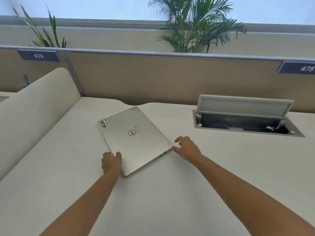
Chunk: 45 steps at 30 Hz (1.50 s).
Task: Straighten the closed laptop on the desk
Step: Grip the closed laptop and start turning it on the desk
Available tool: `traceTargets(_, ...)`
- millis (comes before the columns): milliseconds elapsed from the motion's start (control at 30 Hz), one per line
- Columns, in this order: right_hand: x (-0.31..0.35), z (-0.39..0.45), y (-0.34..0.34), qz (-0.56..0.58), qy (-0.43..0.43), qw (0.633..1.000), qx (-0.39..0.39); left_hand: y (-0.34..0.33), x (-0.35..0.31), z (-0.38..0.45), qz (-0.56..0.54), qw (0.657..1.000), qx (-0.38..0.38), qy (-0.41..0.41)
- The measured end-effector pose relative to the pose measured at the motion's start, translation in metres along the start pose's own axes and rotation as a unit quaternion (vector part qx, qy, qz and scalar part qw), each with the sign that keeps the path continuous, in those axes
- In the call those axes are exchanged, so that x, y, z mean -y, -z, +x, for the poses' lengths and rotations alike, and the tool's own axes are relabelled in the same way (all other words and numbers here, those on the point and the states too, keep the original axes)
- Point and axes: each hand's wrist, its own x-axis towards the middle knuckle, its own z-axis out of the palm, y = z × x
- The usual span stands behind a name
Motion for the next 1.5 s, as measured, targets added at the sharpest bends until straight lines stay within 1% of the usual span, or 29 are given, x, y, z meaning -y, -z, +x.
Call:
traceTargets(200, 0.031, 0.044, -0.010, -0.007, -0.007, 1.000, 0.029, -0.006, -0.007, 0.030, -0.010, 0.999, 0.004, 0.045)
traceTargets(433, 0.058, 0.078, -0.034, -0.031, -0.007, 0.999, 0.030, -0.006, -0.016, 0.065, -0.026, 0.995, 0.013, 0.093)
traceTargets(533, 0.063, 0.087, -0.044, -0.009, -0.040, 0.999, 0.015, -0.008, -0.020, 0.080, -0.039, 0.995, 0.007, 0.094)
traceTargets(600, 0.065, 0.094, -0.046, 0.023, -0.081, 0.996, 0.016, -0.011, -0.020, 0.082, -0.022, 0.996, -0.008, 0.086)
traceTargets(667, 0.066, 0.102, -0.045, 0.025, -0.113, 0.993, 0.037, -0.014, -0.019, 0.081, 0.001, 0.997, -0.028, 0.077)
traceTargets(767, 0.064, 0.110, -0.043, 0.050, -0.136, 0.987, 0.066, -0.018, -0.017, 0.082, 0.007, 0.996, -0.046, 0.070)
traceTargets(867, 0.060, 0.115, -0.042, 0.104, -0.143, 0.981, 0.083, -0.019, -0.011, 0.084, -0.020, 0.997, -0.052, 0.048)
traceTargets(1100, 0.053, 0.111, -0.041, 0.155, -0.146, 0.972, 0.096, -0.019, 0.000, 0.076, -0.096, 0.994, -0.051, -0.008)
traceTargets(1267, 0.045, 0.098, -0.040, 0.198, -0.147, 0.964, 0.098, -0.016, 0.011, 0.064, -0.109, 0.992, -0.056, -0.034)
traceTargets(1500, 0.021, 0.057, -0.038, 0.266, -0.134, 0.950, 0.090, -0.011, 0.030, 0.027, -0.123, 0.990, -0.028, -0.057)
